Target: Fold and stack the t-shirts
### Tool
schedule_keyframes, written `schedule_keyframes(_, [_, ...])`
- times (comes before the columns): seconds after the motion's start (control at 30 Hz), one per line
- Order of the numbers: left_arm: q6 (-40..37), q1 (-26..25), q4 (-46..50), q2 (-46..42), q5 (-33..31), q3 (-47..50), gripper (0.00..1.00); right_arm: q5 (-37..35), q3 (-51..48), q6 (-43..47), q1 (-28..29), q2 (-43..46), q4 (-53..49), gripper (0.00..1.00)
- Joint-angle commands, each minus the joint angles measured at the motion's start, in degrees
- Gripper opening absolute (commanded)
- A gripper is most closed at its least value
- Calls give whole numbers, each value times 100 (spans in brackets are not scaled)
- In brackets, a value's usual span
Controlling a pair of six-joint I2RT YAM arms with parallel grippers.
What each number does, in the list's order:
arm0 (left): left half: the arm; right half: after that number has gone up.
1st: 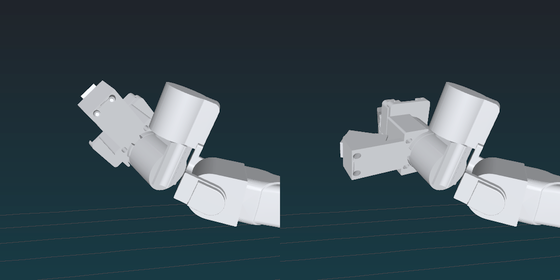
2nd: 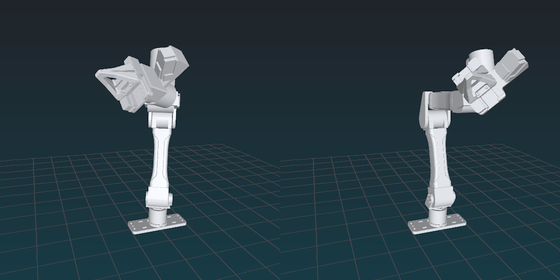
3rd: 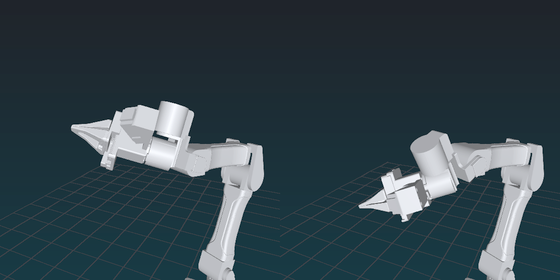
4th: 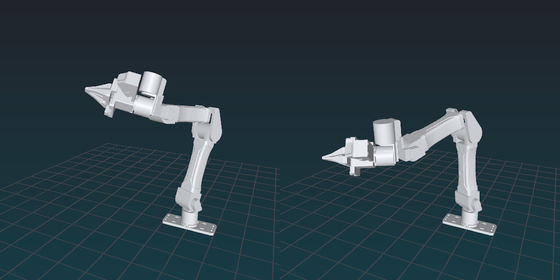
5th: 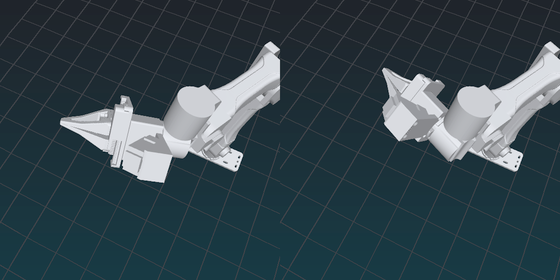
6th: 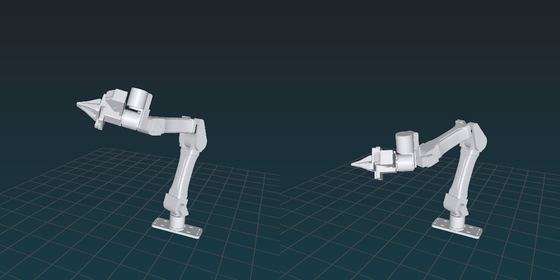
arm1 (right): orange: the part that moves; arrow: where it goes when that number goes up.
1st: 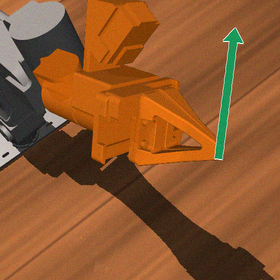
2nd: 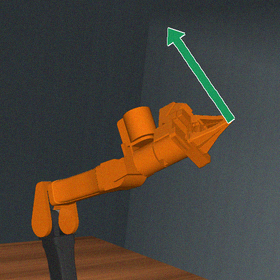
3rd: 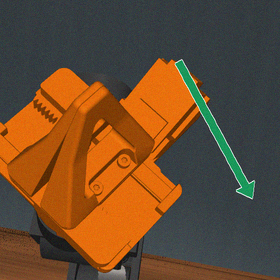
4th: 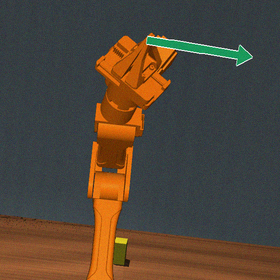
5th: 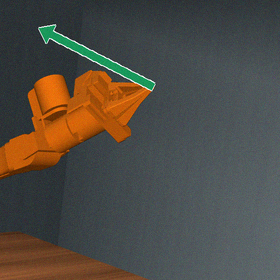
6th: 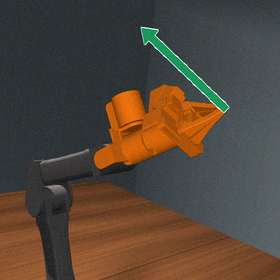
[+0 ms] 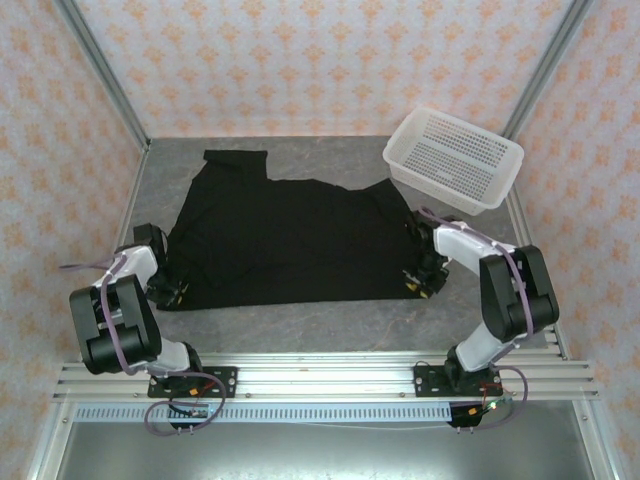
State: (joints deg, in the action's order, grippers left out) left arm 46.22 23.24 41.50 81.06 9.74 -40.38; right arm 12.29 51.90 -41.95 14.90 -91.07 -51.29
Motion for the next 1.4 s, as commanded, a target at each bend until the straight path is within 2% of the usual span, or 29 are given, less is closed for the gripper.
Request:
schedule_keyframes(0.0, [151,-8,914,-313,-328,-49,26,-223,75,15,-14,354,-219,33])
schedule_keyframes(0.1, [316,-284,1004,-599,-80,-444,33,-176,299,123,20,649,12,41])
schedule_keyframes(0.2, [409,-806,996,-507,328,-688,42,168,502,371,78,794,437,48])
schedule_keyframes(0.27, [635,-1210,752,-588,631,-591,46,626,549,566,136,789,900,50])
schedule_keyframes(0.37, [947,-1735,470,-548,890,-392,46,1723,576,701,194,672,1684,51])
schedule_keyframes(0.5, [1074,-1995,403,-412,837,-167,41,2369,697,698,414,619,2228,51])
schedule_keyframes(0.8, [896,-2061,302,174,564,-328,37,2427,752,542,441,557,2211,51])
schedule_keyframes(1.03, [928,-2114,221,318,361,-745,23,2400,618,438,435,695,2263,48])
schedule_keyframes(1.23, [855,-2131,263,391,304,-829,2,2374,546,407,436,757,2256,43])
schedule_keyframes(1.37, [817,-2140,279,364,312,-913,0,2339,567,398,441,761,2237,39])
